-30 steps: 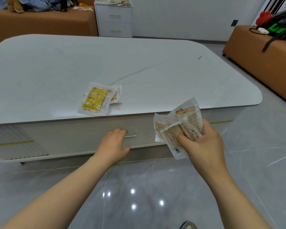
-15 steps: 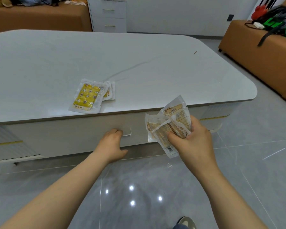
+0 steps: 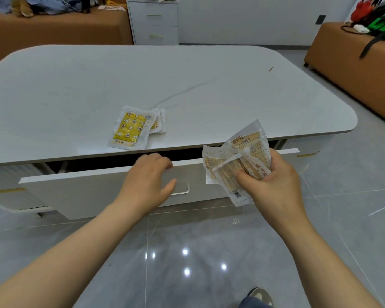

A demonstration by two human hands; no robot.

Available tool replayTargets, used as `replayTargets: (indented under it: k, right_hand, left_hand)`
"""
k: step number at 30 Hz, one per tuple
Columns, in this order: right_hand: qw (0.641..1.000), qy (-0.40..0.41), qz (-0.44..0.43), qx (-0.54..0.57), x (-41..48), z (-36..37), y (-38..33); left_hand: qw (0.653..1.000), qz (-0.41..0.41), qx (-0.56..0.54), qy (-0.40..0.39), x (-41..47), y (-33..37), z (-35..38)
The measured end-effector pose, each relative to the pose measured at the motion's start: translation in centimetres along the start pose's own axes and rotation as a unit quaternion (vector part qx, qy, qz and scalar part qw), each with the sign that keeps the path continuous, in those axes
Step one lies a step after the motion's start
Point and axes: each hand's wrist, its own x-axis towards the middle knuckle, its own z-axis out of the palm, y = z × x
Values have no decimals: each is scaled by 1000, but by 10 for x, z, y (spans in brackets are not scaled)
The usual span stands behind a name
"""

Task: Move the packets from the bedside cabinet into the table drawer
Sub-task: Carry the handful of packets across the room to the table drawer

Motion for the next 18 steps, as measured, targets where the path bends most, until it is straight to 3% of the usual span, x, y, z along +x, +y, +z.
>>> replayTargets:
  k: [5,9,18]
  right_hand:
    - [1000,0,4,5,-2,4,-4]
    - [999,4,25,48,1,4,-7]
    - [999,1,15,40,3,15,-14]
  left_hand:
    - [985,-79,115,-104,-3,-26,-2]
    - [991,-97,80,-43,-4,-27,1]
    - [986,-123,90,-69,-44,1,2]
